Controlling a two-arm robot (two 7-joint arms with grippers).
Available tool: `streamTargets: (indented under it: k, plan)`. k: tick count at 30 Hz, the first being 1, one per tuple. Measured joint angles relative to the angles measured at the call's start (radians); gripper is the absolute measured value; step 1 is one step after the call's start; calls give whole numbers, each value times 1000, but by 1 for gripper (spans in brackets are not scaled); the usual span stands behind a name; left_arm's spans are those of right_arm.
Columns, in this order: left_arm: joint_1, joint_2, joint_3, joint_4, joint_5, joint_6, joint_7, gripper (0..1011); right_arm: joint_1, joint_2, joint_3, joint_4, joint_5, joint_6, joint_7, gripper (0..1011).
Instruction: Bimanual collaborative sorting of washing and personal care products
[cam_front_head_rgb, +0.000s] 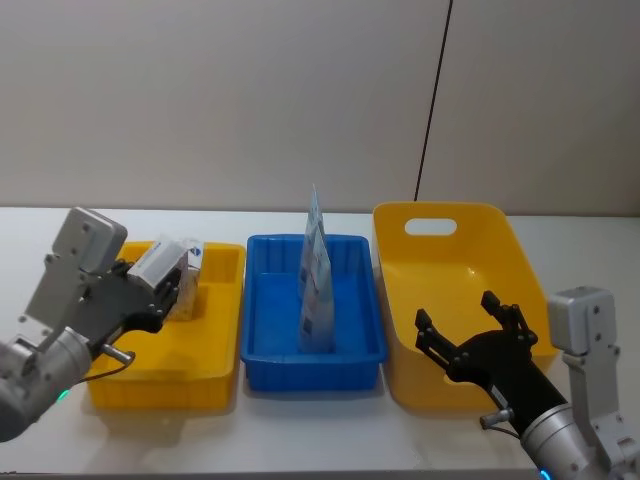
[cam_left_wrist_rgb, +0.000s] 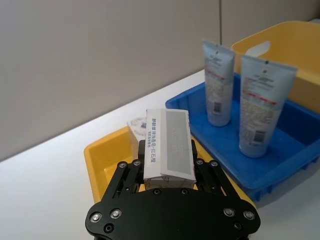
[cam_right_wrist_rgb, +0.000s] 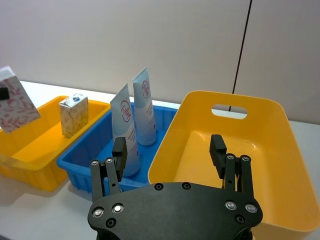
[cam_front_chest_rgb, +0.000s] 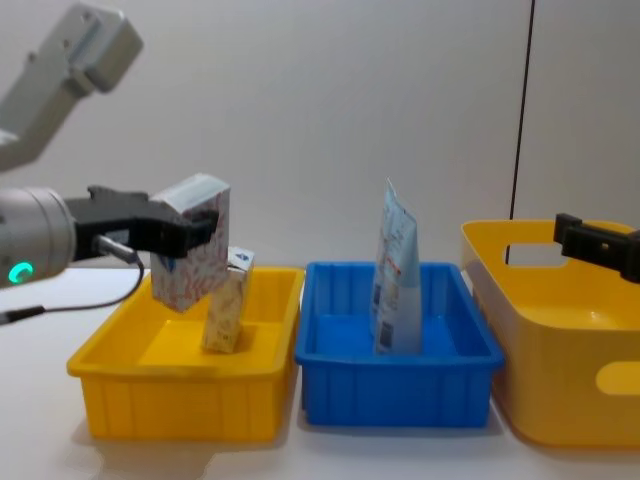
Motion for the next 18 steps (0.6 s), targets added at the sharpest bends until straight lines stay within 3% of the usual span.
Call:
streamTargets:
  k: [8,16,18]
  plan:
    - [30,66,-17,-82,-35,-29,-92,380,0,0,0,0,0,0,0,1002]
    - [61,147,-37,-159,-104,-63,-221,380,0,0,0,0,0,0,0,1002]
    - [62,151,-38,-162,-110,-66,-232,380,0,0,0,0,0,0,0,1002]
